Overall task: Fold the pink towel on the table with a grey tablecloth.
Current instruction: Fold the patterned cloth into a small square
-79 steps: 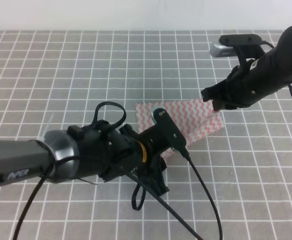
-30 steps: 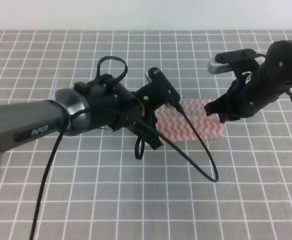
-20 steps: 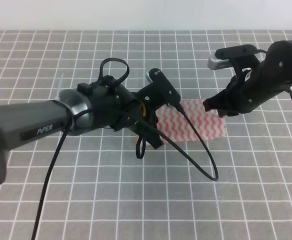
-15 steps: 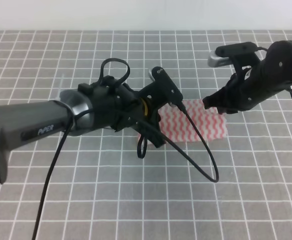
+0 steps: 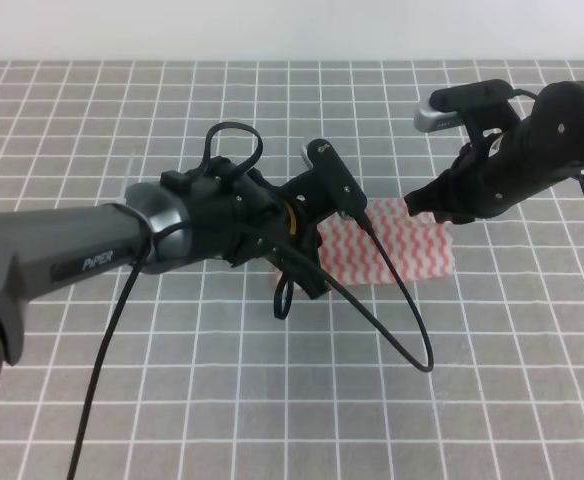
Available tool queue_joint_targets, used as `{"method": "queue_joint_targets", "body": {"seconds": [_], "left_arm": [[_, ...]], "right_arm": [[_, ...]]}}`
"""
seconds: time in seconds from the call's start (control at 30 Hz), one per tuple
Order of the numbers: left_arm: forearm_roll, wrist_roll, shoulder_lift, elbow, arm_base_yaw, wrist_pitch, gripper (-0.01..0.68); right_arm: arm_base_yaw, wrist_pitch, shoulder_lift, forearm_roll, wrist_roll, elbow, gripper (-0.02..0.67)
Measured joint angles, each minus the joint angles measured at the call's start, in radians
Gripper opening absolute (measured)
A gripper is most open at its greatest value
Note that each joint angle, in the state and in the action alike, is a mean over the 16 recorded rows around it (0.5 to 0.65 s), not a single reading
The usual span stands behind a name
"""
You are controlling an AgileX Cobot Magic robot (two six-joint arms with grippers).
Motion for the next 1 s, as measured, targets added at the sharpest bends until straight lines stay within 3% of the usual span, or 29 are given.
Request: {"method": "queue_joint_targets", "body": {"seconds": [0.5, 1.0], "left_arm": [[0.001, 0.029, -0.001, 0.0, 0.003, -0.033, -0.001], [0.001, 0.033, 0.012, 0.0, 0.008, -0.038, -0.001]], "right_arm": [[0.0, -0.027, 0.003, -0.001, -0.02, -0.001, 0.076], [-0.003, -0.056, 0.077, 0.027, -0.12, -0.016, 0.285]]}}
